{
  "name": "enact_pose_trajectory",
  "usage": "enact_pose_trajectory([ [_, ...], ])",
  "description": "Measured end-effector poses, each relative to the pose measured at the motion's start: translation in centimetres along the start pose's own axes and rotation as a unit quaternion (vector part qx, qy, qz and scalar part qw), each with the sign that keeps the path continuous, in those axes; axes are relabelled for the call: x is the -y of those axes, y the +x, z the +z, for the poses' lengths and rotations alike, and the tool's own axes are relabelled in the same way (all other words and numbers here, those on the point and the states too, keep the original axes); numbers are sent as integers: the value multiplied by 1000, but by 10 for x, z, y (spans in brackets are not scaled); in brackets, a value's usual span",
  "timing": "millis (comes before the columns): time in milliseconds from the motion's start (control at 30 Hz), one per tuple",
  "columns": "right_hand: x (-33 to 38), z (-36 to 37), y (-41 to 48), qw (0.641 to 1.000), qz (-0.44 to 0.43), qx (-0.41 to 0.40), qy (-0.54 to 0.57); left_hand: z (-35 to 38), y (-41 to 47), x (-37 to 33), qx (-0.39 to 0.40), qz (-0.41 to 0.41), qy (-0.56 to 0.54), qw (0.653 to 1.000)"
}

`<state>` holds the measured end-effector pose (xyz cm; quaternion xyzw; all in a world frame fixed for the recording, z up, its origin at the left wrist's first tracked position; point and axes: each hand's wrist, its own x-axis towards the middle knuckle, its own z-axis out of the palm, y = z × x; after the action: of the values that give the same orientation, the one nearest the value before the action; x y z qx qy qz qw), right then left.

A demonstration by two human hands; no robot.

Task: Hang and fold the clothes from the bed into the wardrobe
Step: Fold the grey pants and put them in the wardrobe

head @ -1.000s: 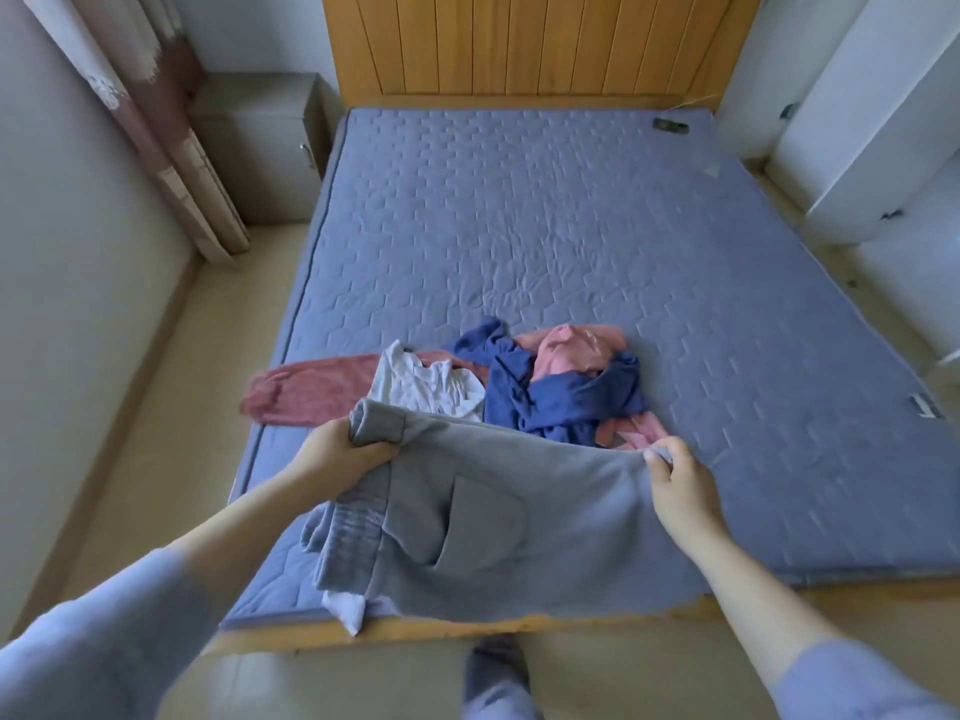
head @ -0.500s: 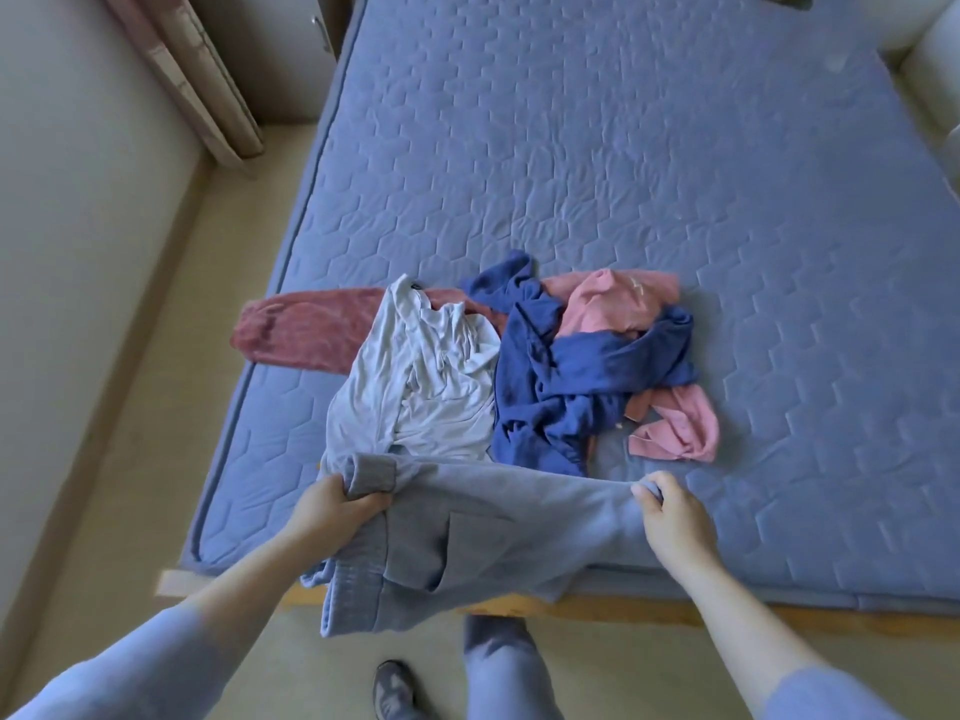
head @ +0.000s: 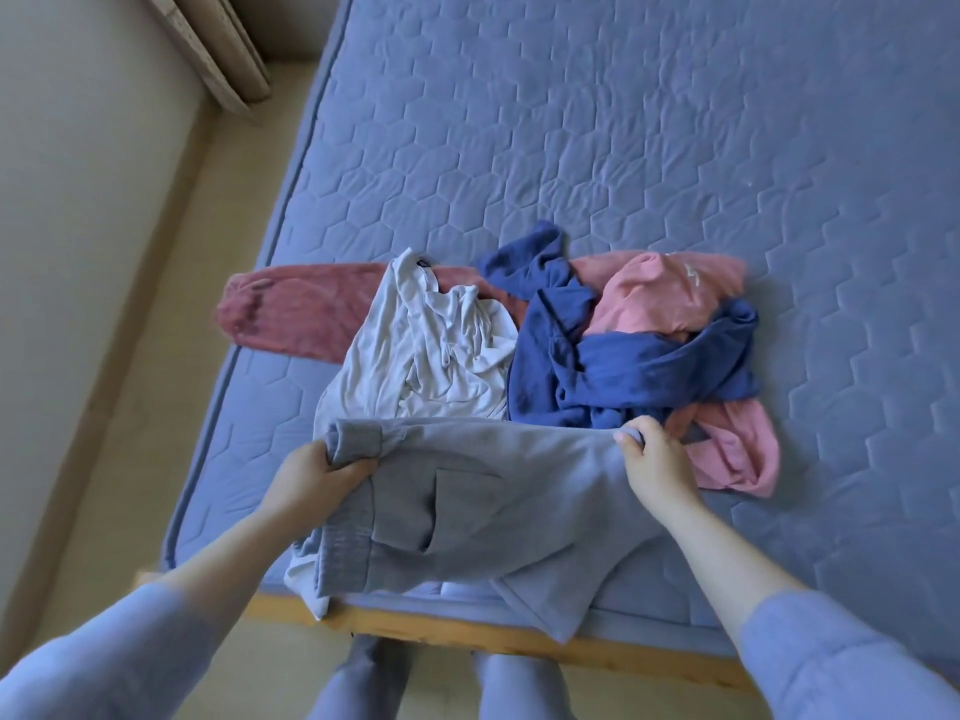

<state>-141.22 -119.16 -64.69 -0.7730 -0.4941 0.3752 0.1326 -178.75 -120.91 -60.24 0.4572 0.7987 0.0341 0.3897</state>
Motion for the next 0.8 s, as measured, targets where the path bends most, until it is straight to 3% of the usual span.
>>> enact_pose_trajectory([
  [667,45,94,105,998,39,-48,-26,11,183,33,-4,15,39,999],
  [800,43,120,110,986,49,-134,-81,29,217,28,-9,-16,22,1000],
])
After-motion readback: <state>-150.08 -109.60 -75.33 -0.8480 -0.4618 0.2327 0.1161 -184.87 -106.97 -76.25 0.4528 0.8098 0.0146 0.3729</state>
